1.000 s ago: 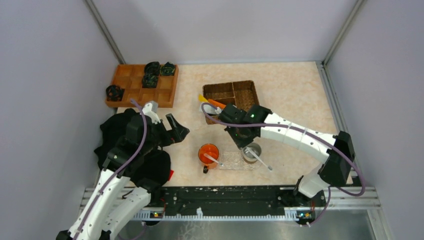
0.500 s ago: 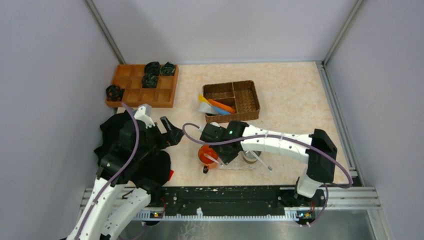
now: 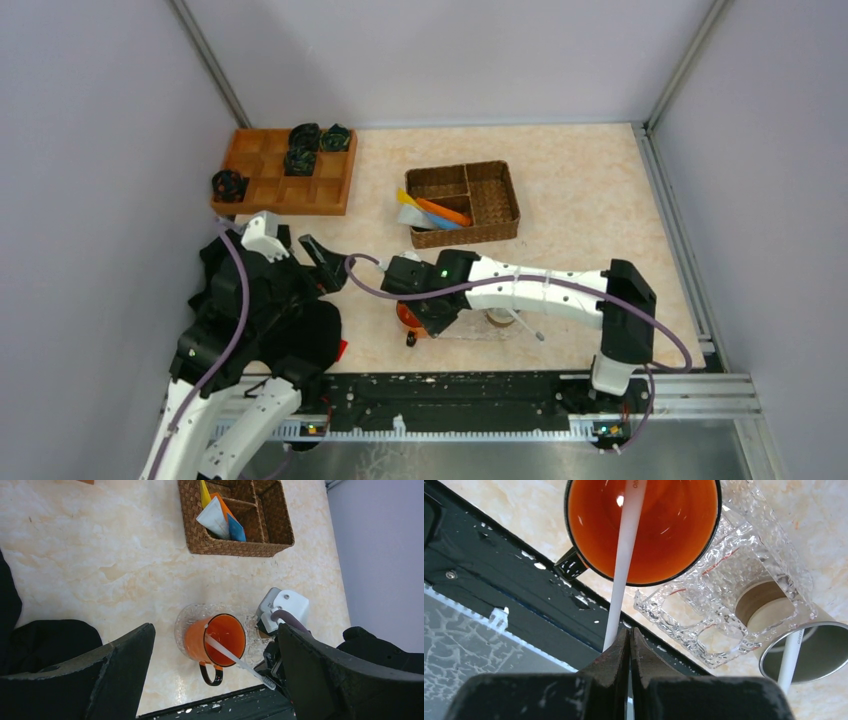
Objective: Prepare toiletry sets of a toothbrush and toothpaste on the tray
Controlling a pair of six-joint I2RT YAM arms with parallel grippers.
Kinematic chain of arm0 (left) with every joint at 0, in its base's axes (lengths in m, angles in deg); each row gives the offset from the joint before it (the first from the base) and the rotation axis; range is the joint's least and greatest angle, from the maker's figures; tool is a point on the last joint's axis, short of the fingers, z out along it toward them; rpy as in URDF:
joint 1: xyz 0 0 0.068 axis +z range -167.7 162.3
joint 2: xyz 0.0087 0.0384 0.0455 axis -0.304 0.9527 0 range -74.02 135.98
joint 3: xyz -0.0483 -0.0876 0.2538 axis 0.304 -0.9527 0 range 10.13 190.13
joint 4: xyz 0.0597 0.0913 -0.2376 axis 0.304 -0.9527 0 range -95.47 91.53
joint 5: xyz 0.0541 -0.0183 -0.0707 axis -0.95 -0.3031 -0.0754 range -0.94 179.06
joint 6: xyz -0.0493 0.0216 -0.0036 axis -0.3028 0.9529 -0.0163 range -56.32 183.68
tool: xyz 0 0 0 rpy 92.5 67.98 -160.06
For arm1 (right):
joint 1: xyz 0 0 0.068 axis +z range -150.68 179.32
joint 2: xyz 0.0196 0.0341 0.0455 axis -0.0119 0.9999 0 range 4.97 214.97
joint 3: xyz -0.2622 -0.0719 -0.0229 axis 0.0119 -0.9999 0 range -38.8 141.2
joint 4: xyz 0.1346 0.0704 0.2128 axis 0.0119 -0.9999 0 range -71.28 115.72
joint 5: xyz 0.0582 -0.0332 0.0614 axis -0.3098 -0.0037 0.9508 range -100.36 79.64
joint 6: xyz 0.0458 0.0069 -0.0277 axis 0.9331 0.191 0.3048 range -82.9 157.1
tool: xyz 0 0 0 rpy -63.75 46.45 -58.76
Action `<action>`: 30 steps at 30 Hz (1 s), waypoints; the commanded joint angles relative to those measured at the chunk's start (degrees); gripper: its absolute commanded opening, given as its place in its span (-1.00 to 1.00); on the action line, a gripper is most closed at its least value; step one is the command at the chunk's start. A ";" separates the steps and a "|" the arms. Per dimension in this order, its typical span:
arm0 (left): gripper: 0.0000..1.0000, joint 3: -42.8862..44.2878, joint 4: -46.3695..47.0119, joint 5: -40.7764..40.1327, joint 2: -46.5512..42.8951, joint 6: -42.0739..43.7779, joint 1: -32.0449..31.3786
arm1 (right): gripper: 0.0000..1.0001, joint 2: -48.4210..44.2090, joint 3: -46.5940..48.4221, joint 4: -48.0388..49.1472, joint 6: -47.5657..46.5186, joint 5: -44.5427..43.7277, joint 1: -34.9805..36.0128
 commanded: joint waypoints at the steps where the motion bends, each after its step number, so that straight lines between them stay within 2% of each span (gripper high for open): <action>1: 0.97 2.74 -2.38 -2.35 -1.74 -0.78 0.18 | -1.00 1.23 3.97 1.12 1.00 0.63 1.35; 12: 0.97 7.57 -4.74 -9.35 -6.67 -2.12 0.15 | -1.00 4.97 7.47 1.82 0.38 2.31 2.33; 30: 0.97 10.81 -5.79 -12.31 -8.00 -1.76 0.15 | -1.00 11.97 16.40 0.49 -2.01 2.38 2.55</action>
